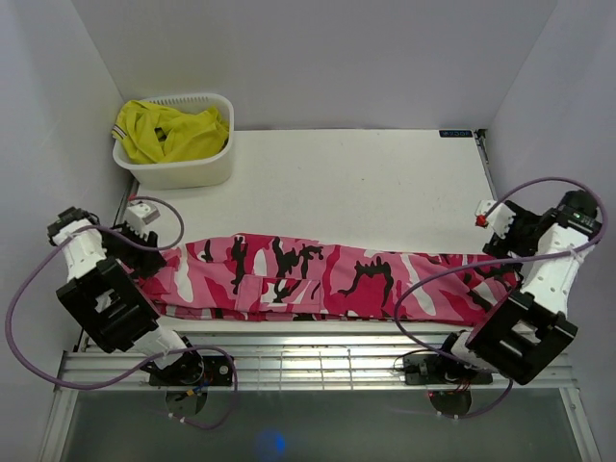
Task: Fold and stack the trousers
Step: Fold the trousers
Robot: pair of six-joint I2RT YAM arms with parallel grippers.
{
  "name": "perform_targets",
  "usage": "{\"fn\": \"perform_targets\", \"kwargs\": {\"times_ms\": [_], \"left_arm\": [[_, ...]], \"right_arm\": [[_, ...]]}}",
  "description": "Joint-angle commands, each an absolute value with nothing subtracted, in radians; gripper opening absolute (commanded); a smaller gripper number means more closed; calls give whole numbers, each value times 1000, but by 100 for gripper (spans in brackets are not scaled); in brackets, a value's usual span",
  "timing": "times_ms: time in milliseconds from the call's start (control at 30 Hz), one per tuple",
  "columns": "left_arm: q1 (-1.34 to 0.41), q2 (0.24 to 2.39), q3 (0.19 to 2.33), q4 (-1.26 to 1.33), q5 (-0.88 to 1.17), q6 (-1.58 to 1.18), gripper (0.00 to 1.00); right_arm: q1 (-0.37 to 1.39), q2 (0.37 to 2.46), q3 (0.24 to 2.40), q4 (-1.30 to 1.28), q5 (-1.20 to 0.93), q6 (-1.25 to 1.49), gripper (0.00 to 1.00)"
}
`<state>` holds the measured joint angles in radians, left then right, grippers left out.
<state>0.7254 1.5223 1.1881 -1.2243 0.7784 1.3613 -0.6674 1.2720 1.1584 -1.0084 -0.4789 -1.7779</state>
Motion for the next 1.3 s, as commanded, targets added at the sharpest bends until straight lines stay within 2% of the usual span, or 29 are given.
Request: {"fn": "perform_targets", "kwargs": {"times_ms": [0,100,233,400,500,667,867,1267], "left_arm": [[652,1491,1045,-1053,622,1146,61],[592,1554,993,-941,511,1011,55],[588,1690,1031,-859,414,870,49],[592,1822,1123,-792,308,773,44],[594,1851,1170,-782,270,761,42],[594,1835,1189,-793,273,781,44],[592,1761,1131,-782,324,801,52],[592,1741,1052,-767,351,801,54]], "right_arm": [[-523,1327,1085,-1111,-392,-1457,79],[-434,1370,968,-993,-330,-1344,75],[-377,1452,919,-866,-256,-1168,73],[-311,1546,987,-773,-245,-1019,68],[-316,1539,1081,-833,-278,-937,72],[-405,1514,1253,-955,-294,-926,76],[-546,1607,1339,-1086,-363,-936,77],[-551,1632,1132,-936,-419,-819,73]]}}
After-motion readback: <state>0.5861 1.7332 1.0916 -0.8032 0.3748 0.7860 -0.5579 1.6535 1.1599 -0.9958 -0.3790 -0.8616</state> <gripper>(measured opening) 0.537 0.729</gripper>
